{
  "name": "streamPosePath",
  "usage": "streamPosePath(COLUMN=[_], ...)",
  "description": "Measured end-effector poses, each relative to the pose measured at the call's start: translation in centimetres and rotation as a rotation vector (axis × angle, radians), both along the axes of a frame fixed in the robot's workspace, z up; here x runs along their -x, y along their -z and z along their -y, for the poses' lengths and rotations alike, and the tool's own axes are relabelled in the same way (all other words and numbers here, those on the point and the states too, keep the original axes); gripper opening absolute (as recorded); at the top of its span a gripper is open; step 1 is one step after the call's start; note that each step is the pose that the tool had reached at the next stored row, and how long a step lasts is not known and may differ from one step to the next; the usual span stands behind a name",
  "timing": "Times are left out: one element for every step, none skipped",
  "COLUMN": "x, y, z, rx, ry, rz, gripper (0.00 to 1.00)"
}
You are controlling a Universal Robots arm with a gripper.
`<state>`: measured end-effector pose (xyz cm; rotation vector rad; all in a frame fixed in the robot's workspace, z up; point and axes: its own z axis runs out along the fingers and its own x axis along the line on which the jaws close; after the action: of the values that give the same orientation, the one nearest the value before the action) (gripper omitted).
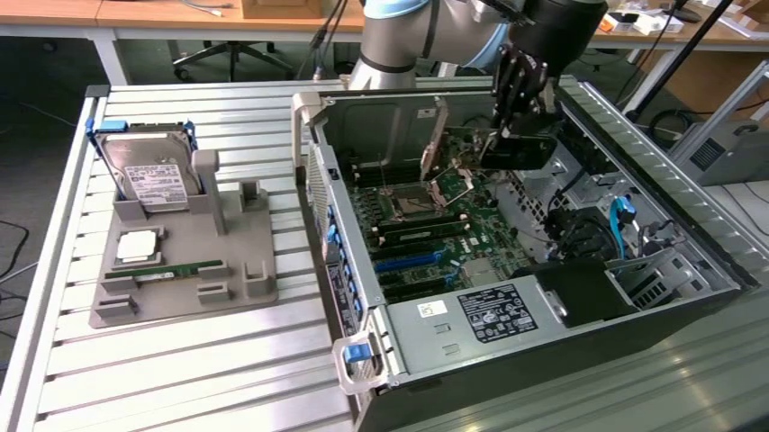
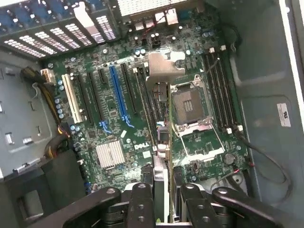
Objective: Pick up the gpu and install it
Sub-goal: 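Insert the gpu into the slot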
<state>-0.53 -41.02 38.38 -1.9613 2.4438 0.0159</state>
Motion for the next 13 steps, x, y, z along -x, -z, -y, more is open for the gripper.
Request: streamPosePath(x=[0.0,0.0,0.0,0.0,0.0,0.0,0.0,0.0,0.0,0.0,0.0,0.0,0.0], y=[0.03,0.04,0.04,0.05,0.06,0.07,0.07,0.07,0.07,0.07,0.08,0.07,0.08], z=[0.0,0.0,0.0,0.0,0.0,0.0,0.0,0.0,0.0,0.0,0.0,0.0,0.0], rx=[0.0,0.0,0.0,0.0,0.0,0.0,0.0,0.0,0.0,0.0,-0.0001,0.0,0.0], ry=[-0.065,-0.094,-0.113,-0.13,-0.151,-0.169,-0.192,-0.211,-0.22,-0.22,-0.22,-0.22,-0.22], rz=[0.0,0.0,0.0,0.0,0.0,0.0,0.0,0.0,0.0,0.0,0.0,0.0,0.0], gripper=[0.27,0.27,0.27,0.27,0.27,0.27,0.27,0.27,0.27,0.27,0.27,0.27,0.27])
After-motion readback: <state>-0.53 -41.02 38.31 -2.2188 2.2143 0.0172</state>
